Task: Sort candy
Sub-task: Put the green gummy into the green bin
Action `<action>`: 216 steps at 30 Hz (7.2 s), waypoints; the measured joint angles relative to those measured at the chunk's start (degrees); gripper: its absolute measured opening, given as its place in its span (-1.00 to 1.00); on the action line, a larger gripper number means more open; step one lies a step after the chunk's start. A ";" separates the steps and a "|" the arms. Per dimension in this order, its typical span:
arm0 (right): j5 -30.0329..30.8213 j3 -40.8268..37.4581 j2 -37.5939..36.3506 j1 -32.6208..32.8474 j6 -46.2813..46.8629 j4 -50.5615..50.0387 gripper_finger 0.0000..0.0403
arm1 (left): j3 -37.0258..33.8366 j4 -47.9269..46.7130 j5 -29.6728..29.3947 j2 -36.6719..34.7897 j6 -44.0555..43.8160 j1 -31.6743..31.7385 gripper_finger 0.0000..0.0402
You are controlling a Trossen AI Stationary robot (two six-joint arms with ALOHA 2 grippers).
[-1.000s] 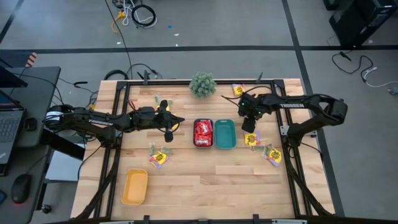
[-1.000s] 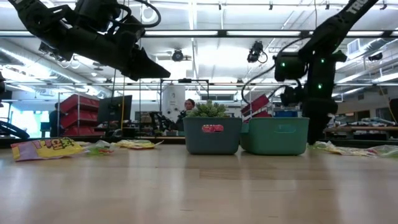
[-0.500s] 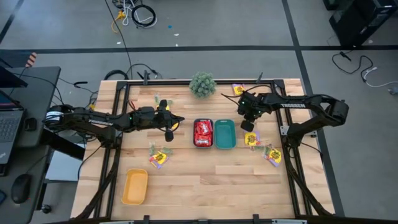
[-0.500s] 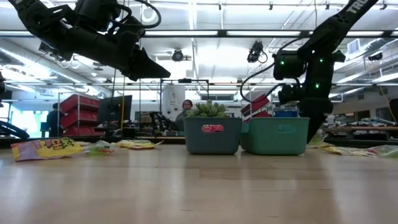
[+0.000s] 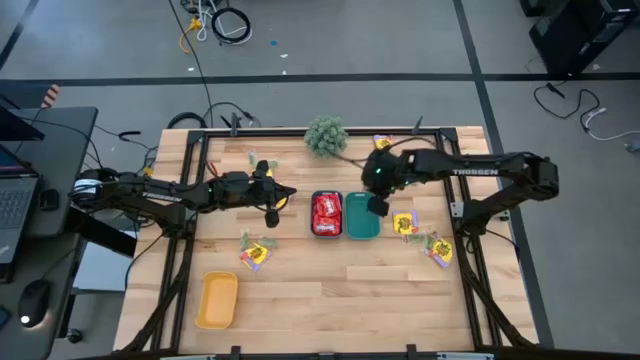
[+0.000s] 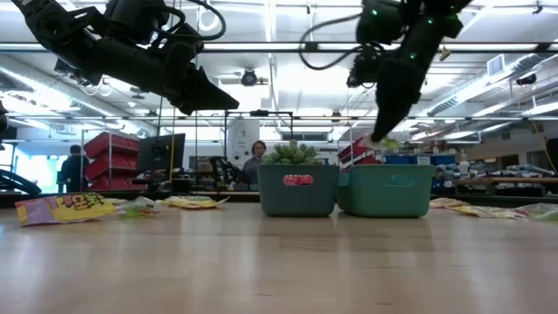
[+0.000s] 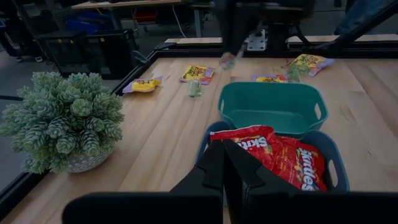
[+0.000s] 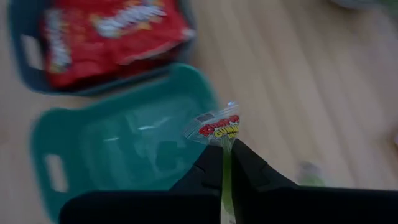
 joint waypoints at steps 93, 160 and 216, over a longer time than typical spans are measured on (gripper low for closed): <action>0.89 1.56 10.01 -20.17 -27.87 -8.33 -0.94 | 0.00 -2.98 -0.03 0.02 1.70 0.00 -1.00; -1.94 6.72 2.09 20.36 15.02 -17.24 0.08 | 0.02 -1.29 -0.04 0.02 1.09 0.00 -1.00; 4.35 14.70 9.58 19.82 12.52 -12.64 -0.93 | 0.04 -1.25 -0.04 0.02 1.07 -0.02 -1.00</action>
